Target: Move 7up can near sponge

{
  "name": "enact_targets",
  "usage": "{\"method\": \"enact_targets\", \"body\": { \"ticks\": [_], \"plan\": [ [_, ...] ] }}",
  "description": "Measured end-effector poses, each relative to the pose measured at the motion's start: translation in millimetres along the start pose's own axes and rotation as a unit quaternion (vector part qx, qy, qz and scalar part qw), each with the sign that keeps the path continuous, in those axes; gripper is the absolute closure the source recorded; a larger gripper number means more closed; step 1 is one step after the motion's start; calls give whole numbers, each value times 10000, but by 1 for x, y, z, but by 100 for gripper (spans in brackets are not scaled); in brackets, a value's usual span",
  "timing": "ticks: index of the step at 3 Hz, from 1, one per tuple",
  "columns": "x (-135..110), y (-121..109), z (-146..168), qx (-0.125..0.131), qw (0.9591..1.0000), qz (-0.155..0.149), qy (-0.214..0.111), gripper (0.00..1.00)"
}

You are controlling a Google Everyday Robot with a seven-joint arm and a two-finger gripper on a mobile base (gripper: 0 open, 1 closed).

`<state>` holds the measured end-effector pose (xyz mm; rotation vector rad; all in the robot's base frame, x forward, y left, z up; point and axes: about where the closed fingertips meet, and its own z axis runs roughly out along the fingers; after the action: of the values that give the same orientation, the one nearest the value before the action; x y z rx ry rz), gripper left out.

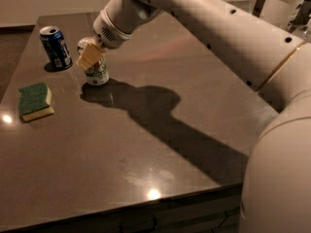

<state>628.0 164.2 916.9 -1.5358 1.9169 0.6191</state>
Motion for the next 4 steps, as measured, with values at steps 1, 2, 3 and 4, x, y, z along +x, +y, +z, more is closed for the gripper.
{"method": "enact_targets", "body": {
  "ticks": [1, 2, 3, 4],
  "plan": [
    [-4, 12, 23, -284, 9995, -106, 5, 100],
    [-10, 23, 38, -441, 9987, -252, 15, 100],
    [-14, 27, 41, -458, 9984, -325, 1, 84],
    [-14, 28, 41, -459, 9984, -325, 1, 61]
  ]
}}
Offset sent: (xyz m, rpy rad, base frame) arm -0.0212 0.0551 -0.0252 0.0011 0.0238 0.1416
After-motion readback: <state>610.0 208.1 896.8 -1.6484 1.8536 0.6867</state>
